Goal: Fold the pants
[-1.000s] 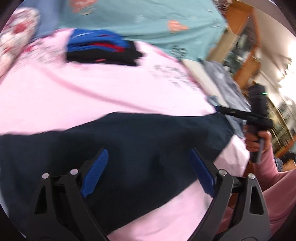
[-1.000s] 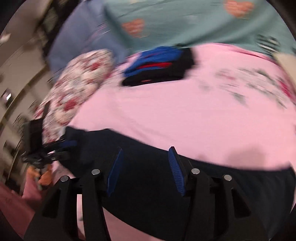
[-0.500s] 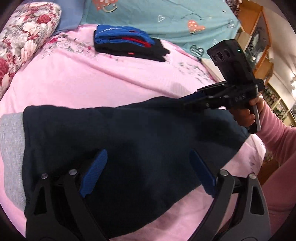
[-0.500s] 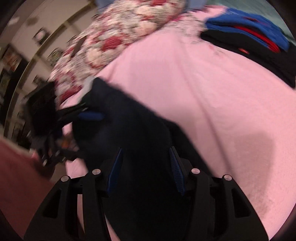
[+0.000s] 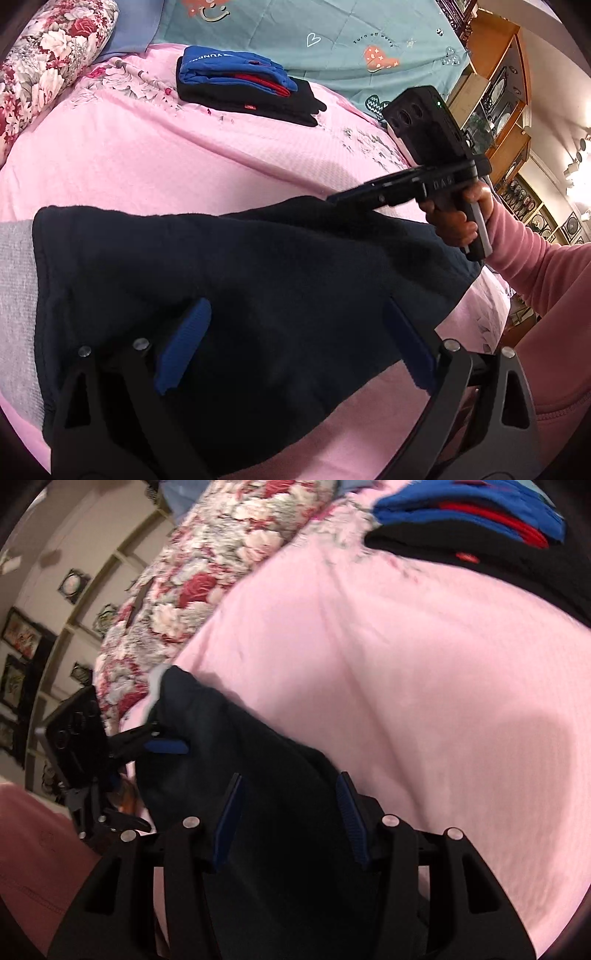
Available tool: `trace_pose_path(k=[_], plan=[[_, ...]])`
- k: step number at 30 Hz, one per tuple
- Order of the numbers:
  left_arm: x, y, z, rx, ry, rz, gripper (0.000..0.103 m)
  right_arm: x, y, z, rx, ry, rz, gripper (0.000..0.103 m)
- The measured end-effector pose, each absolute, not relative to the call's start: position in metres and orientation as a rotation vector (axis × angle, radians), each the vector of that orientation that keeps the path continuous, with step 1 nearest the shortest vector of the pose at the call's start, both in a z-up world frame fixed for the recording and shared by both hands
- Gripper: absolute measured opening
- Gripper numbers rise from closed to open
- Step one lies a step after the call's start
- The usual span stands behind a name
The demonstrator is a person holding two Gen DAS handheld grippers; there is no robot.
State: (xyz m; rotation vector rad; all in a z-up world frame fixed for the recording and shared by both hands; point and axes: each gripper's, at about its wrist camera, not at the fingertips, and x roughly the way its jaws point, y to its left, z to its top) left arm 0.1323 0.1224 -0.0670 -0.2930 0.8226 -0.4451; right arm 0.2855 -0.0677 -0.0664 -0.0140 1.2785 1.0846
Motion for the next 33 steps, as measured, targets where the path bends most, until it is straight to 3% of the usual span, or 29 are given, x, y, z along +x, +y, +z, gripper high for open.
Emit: trace_pose_path(k=[6,9,22,24,27,29,33], plan=[[0.133,0.125,-0.068,-0.317,0.821,-0.456,0.096,0.262,-0.045,-0.064,-0.161,1.359,1.241,0.054],[0.134,0.126,-0.068,-0.325,0.820,-0.461,0.096,0.267,-0.046,-0.063,-0.212,1.310,1.160,0.054],[0.136,0.126,-0.069,-0.340,0.827,-0.467,0.096,0.300,-0.039,-0.095,0.130,1.481,1.356,0.060],[0.137,0.126,-0.069,-0.338,0.829,-0.466,0.096,0.312,-0.038,-0.100,0.193,1.459,1.317,0.056],[0.137,0.126,-0.070,-0.341,0.832,-0.460,0.096,0.337,-0.052,-0.103,0.322,1.424,1.256,0.031],[0.137,0.127,-0.069,-0.344,0.827,-0.452,0.096,0.340,-0.054,-0.112,0.342,1.434,1.244,0.027],[0.135,0.126,-0.068,-0.338,0.824,-0.437,0.096,0.330,-0.054,-0.101,0.247,1.379,1.196,0.027]])
